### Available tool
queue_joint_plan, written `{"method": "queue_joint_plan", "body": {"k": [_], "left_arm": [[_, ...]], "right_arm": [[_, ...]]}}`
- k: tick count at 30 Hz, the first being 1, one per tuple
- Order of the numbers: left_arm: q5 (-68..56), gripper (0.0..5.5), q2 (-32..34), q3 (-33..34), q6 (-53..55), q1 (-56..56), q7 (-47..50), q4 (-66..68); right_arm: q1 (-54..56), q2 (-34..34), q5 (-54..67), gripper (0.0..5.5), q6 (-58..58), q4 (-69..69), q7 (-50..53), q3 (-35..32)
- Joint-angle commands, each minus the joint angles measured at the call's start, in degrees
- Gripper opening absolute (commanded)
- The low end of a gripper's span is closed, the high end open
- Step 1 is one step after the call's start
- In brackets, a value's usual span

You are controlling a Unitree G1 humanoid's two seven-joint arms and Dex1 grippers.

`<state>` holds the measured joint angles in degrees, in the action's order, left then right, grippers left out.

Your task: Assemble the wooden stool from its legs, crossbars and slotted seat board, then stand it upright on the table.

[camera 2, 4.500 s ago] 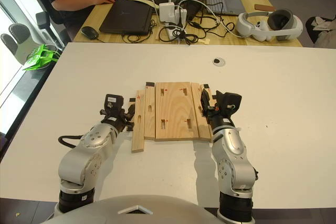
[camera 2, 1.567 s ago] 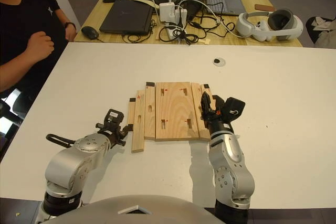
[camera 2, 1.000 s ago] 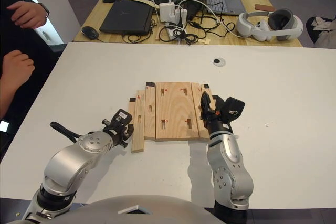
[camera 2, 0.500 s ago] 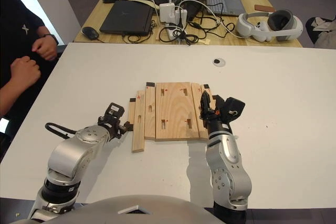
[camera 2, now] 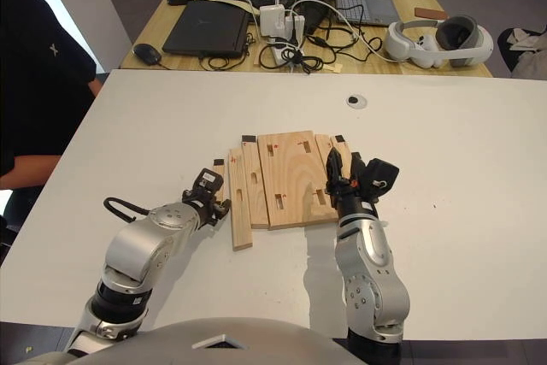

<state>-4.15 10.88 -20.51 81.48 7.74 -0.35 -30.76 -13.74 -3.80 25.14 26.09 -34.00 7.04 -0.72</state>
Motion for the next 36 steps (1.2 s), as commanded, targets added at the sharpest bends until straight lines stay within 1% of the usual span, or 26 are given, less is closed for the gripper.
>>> {"method": "queue_joint_plan", "body": {"k": [1,3,7,9,11,13,19,23,28,32,34,36], "left_arm": [[0.1,3.09,-0.43,0.19,0.9,-0.24,-0.22,0.65],[-0.27,3.09,-1.69,2.28,2.19,-0.73,-0.35,1.13],[-2.2,3.09,-9.78,11.4,8.32,-1.72,-1.45,3.22],[-2.18,3.09,-11.07,13.51,9.5,-1.4,-1.53,4.63],[-2.29,3.09,-11.07,14.02,9.82,-1.06,-1.79,5.37],[-2.99,3.02,-9.54,13.26,10.1,-0.58,-2.7,5.77],[-4.57,2.12,-3.83,9.71,8.99,0.31,-5.37,6.89],[-4.96,1.61,-2.55,8.8,8.08,1.28,-6.55,8.29],[-5.22,1.31,-2.07,9.91,6.6,3.0,-7.3,9.91],[-4.38,1.29,-0.44,13.96,3.32,6.02,-7.17,10.55],[-3.75,1.29,1.51,15.81,1.35,7.88,-7.23,10.3],[-2.59,1.29,5.24,16.26,-1.77,9.79,-7.33,9.75]], "right_arm": [[0.39,-0.94,0.47,2.54,0.5,-0.07,0.13,0.08],[0.3,-0.89,0.48,2.54,0.39,0.02,0.11,0.13],[-0.41,-1.15,0.11,2.54,-0.34,0.11,0.14,0.36],[-0.83,-1.26,-0.08,2.54,-0.69,0.1,0.11,0.57],[-1.32,-1.38,-0.26,2.54,-1.09,0.01,0.13,0.79],[-1.97,-1.52,-0.45,2.54,-1.65,-0.12,0.25,1.04],[-3.33,-2.05,-0.99,2.54,-3.23,-0.34,0.87,1.75],[-3.28,-2.37,-1.27,2.54,-3.88,-0.14,1.39,2.18],[-2.86,-2.49,-1.3,2.54,-4.43,0.28,1.81,2.51],[-2.52,-2.5,-1.2,2.54,-4.85,0.76,1.96,2.32],[-2.2,-2.33,-1.11,2.54,-4.9,1.05,1.92,2.07],[-1.75,-1.94,-1.11,2.54,-4.78,1.39,1.8,1.74]]}}
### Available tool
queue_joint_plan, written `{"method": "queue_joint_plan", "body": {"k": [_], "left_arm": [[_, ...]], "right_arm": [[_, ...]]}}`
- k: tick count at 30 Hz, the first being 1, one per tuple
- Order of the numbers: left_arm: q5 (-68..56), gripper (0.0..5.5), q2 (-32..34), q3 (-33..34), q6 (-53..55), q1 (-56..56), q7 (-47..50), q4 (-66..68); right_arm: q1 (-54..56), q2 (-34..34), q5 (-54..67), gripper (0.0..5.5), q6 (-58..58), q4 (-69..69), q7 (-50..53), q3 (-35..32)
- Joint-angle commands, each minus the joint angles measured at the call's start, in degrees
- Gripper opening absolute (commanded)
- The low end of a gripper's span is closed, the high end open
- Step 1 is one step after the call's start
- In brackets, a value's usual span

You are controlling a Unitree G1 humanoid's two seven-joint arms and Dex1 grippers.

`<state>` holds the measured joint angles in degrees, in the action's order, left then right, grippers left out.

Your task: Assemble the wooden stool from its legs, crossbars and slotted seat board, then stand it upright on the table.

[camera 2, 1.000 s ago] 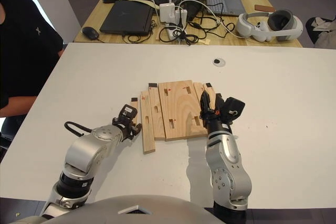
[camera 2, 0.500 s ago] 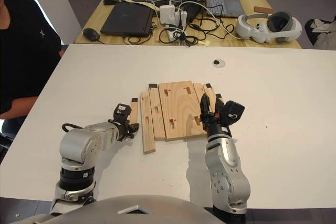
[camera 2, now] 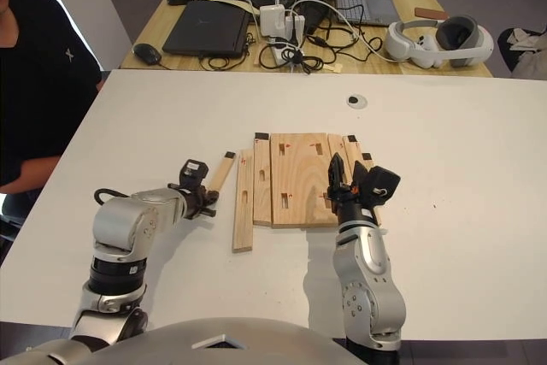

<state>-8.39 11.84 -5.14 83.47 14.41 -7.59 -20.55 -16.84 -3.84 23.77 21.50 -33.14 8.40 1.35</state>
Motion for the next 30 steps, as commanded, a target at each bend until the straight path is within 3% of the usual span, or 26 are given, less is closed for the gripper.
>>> {"method": "queue_joint_plan", "body": {"k": [1,5,7,10,14,17,22,25,30], "left_arm": [[2.41,1.29,6.35,1.1,-5.76,4.29,-0.12,-0.7],[6.76,1.29,13.06,-2.5,-17.91,8.36,-0.93,-1.38],[10.59,1.29,16.58,-7.19,-27.83,11.02,-2.39,-2.41],[18.75,1.29,21.12,-17.66,-44.72,15.02,-7.06,-2.4],[29.53,1.29,24.54,-26.53,-60.48,17.83,-10.94,2.4],[35.83,1.29,26.67,-28.9,-68.54,18.43,-12.07,4.99],[45.92,1.29,28.17,-32.73,-82.9,22.19,-13.28,9.08],[51.36,1.29,26.44,-34.78,-92.45,26.57,-13.5,12.56],[57.27,1.29,21.89,-37.07,-105.02,33.44,-13.62,18.79]], "right_arm": [[1.8,-1.36,0.05,2.54,0.28,0.67,0.36,-0.46],[5.57,2.21,1.0,2.54,4.53,0.51,-1.05,-2.02],[14.19,8.71,5.8,2.54,8.95,2.23,-6.21,-6.77],[32.44,26.31,16.65,2.54,17.16,14.19,-23.82,-15.5],[51.35,47.51,21.97,2.54,24.59,31.49,-52.91,-15.11],[65.45,55.74,19.96,2.54,25.99,42.14,-71.84,-8.83],[81.78,56.5,15.15,2.54,26.18,54.37,-88.87,-0.4],[82.08,55.39,11.4,2.54,24.09,53.43,-98.72,8.19],[78.72,57.21,11.89,2.54,18.39,47.82,-100.88,21.47]]}}
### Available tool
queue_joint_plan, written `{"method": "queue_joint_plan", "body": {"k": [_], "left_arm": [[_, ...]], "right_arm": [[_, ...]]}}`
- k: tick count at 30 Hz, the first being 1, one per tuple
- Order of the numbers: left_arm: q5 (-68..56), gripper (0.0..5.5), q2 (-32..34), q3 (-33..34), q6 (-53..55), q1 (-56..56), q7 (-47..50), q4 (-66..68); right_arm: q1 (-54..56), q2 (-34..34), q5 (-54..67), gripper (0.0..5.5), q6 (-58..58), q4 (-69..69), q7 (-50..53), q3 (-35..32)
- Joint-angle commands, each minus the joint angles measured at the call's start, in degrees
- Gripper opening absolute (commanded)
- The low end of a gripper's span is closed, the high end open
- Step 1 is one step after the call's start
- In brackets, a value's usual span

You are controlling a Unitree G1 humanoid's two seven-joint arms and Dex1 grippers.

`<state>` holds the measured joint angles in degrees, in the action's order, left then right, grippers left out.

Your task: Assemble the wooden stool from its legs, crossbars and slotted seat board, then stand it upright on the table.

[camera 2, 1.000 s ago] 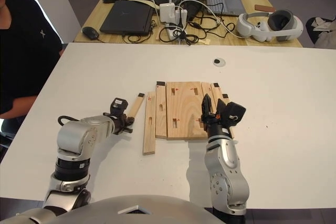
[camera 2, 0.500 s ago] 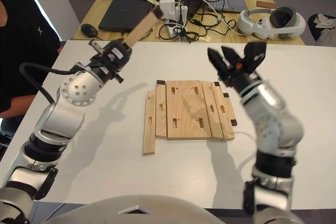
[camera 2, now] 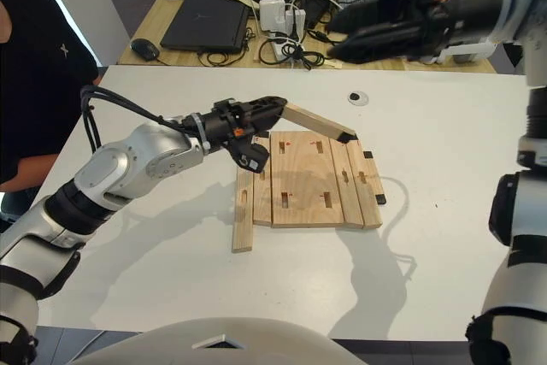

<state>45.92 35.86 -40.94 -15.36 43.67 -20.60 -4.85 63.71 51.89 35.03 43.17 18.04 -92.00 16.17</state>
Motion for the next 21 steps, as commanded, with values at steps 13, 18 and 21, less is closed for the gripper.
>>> {"method": "queue_joint_plan", "body": {"k": [13,18,21], "left_arm": [[6.31,1.29,-2.64,1.49,-11.44,1.39,-8.48,4.22],[6.6,1.29,-3.57,2.33,-11.45,0.99,-10.48,4.07],[6.74,1.29,-4.16,2.8,-11.64,1.28,-10.8,4.47]], "right_arm": [[-7.77,4.97,-9.33,2.38,-15.89,-3.92,2.42,12.77],[-15.72,3.11,-8.49,1.69,-10.17,-11.0,6.91,7.72],[-18.62,1.82,-8.64,2.12,-8.33,-14.26,8.93,5.3]]}}
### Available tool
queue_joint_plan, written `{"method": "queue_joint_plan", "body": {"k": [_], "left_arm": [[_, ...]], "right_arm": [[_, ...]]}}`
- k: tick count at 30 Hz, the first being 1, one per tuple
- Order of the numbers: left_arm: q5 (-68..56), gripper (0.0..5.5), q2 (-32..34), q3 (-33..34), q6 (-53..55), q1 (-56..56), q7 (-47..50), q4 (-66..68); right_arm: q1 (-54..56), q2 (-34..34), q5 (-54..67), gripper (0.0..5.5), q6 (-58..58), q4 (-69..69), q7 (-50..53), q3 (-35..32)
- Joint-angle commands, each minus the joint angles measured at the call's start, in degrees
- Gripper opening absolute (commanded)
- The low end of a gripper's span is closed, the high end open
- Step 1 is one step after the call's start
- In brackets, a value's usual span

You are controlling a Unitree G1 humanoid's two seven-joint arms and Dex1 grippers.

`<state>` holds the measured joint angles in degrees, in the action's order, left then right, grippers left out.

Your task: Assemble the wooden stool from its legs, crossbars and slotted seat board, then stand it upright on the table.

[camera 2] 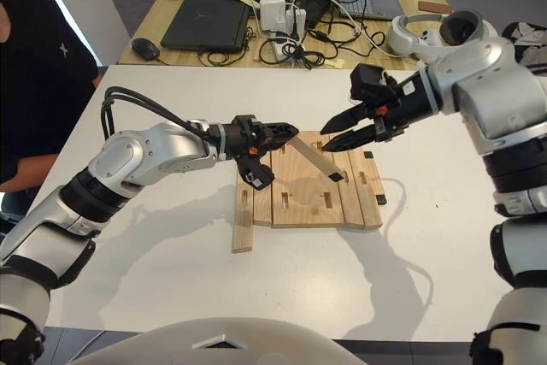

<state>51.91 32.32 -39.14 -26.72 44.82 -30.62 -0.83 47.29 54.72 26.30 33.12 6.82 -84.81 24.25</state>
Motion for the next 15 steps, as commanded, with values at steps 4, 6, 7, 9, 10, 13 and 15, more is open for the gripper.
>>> {"method": "queue_joint_plan", "body": {"k": [4,6,7,9,10,13,15], "left_arm": [[1.23,1.29,-1.14,1.41,-0.69,0.36,-0.78,1.05],[1.43,1.29,-1.28,1.6,-0.8,0.44,-0.87,1.12],[1.51,1.29,-1.31,1.68,-0.83,0.44,-0.93,1.12],[1.76,1.29,-1.46,1.77,-0.88,0.43,-1.03,1.16],[1.87,1.29,-1.54,1.82,-0.9,0.42,-1.09,1.18],[2.18,1.29,-1.82,1.99,-0.97,0.38,-1.39,1.01],[2.41,1.29,-2.06,1.99,-1.06,0.47,-1.47,0.99]], "right_arm": [[-3.11,-3.02,-1.72,2.78,2.66,-3.74,4.27,-4.55],[-2.73,-4.07,-3.14,3.1,2.52,-3.08,5.6,-4.81],[-2.38,-4.67,-3.8,3.31,2.92,-2.61,6.46,-4.85],[-2.35,-5.01,-5.59,3.71,3.1,-2.06,6.68,-4.19],[-2.65,-4.91,-6.04,3.71,3.24,-2.22,6.19,-3.87],[-3.34,-5.77,-6.94,3.71,4.49,-3.18,6.24,-3.24],[-3.47,-6.63,-7.36,3.52,5.29,-3.35,6.95,-3.23]]}}
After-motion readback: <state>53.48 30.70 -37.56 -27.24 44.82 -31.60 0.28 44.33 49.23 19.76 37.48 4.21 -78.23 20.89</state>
